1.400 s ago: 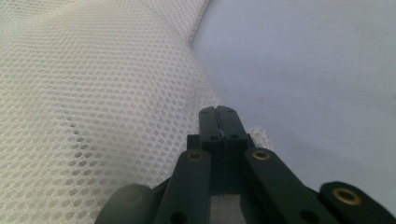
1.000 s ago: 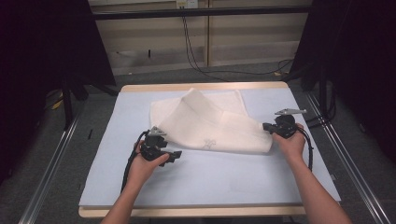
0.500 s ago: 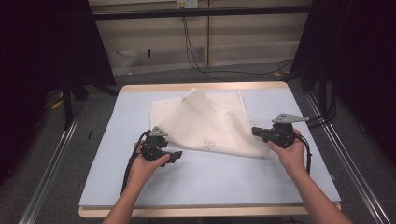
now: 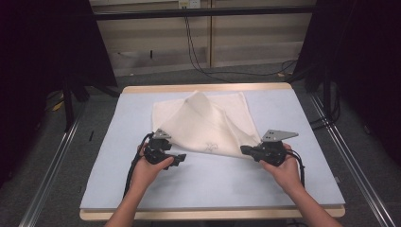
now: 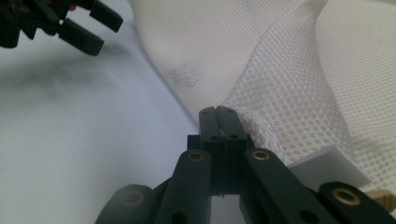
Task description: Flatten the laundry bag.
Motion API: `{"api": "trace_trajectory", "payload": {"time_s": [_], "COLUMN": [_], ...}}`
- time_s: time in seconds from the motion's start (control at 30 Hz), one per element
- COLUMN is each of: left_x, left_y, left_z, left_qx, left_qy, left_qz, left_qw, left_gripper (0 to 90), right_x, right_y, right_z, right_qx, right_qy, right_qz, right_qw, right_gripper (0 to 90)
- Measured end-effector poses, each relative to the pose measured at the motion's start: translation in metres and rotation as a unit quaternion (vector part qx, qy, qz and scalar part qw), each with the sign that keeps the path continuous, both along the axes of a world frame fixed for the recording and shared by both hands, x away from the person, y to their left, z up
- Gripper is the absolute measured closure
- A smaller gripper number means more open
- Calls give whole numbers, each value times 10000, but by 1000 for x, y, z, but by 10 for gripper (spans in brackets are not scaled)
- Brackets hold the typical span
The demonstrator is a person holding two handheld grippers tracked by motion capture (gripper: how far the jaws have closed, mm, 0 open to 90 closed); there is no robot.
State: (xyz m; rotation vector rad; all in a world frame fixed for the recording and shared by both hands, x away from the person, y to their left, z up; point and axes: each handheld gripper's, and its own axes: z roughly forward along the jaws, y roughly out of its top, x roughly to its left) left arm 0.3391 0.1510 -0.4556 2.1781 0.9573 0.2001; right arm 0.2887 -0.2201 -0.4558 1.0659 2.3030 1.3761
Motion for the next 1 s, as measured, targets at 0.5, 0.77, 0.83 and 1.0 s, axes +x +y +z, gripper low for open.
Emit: {"api": "trace_trajectory", "payload": {"time_s": [0.5,0.77,0.83,1.0], "left_x": [0,3,3,5], "left_y": [-23,-48,-51,-63], "left_z": [6,5,4,3], "left_qx": [-180,-244,-263,-414], "left_qy": [-85,-70,-92,-37], "left_qz": [-156,-320,-306,-317], "left_qw": [9997,9992,9991,9986], "left_gripper": [212,167,155,124], "right_x": [-18,-27,-28,-35], "right_y": [8,8,9,10], "right_z": [-16,-20,-21,-24], "right_qx": [-141,-143,-169,-218], "right_qy": [149,222,234,286], "right_qz": [319,478,486,602], "right_qw": [9993,9985,9984,9975], "right_gripper": [900,900,900,900]}}
